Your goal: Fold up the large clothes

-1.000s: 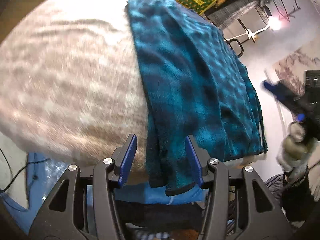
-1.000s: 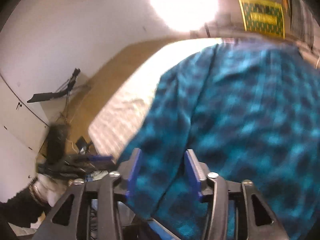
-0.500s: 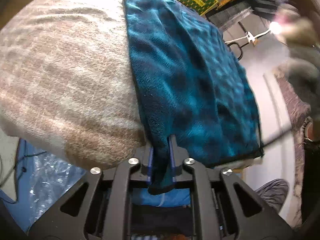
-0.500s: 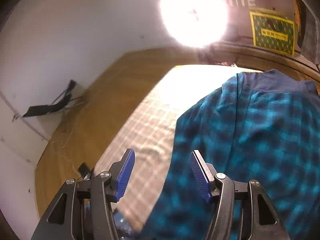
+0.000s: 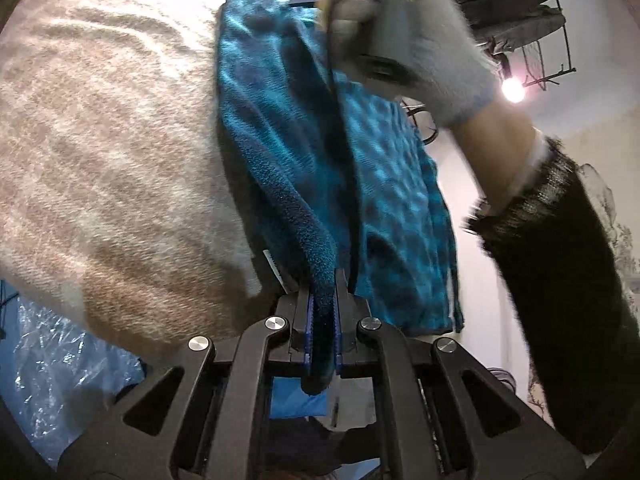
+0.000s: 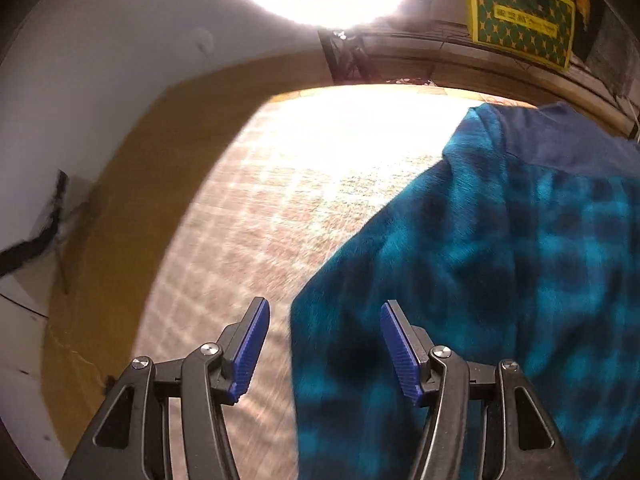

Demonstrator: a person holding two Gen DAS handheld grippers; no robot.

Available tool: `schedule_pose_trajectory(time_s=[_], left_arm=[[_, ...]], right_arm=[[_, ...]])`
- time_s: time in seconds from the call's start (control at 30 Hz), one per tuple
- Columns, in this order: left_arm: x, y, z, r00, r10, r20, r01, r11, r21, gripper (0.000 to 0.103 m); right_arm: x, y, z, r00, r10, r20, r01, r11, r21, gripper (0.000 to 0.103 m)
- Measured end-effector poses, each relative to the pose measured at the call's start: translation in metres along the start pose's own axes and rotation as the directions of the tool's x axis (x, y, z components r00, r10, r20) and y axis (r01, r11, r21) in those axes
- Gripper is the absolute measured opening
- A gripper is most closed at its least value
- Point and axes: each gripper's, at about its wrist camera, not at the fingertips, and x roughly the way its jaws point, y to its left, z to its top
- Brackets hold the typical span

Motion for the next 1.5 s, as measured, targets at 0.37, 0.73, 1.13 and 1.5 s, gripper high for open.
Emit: schedule_pose_trajectory(time_s=[0.37, 0.73, 1.13, 1.5], left_arm=[[0.008, -0.008, 0.006, 1.000, 0.003, -0.008, -0.003, 1.000, 0.012, 0.004], [0.009, -0.041, -0.003, 0.999, 0.031, 0.008, -0.032, 0.996, 0.085, 0.004], [0.019, -0.101, -0.015, 0.998, 0.057, 0.018, -0.060, 0.976, 0.212, 0.004], [0.062, -0.154, -0.027, 0.995, 0.088, -0.050, -0.066, 0.936, 0.346, 0.004]], right_arm=[[0.061, 0.022, 0.013, 0.981, -0.184, -0.061, 0.168, 0.965, -0.203, 0.068], [0.050, 0.009, 0.012, 0.976, -0.219, -0.011, 0.208, 0.938, -0.278, 0.015], [-0.041, -0.082, 0.025, 0.976, 0.122, 0.183, -0.129, 0.991, 0.025, 0.014], [-0.102, -0.214, -0.013, 0.911, 0.200, 0.360, -0.294, 0.928, 0.228, 0.014]])
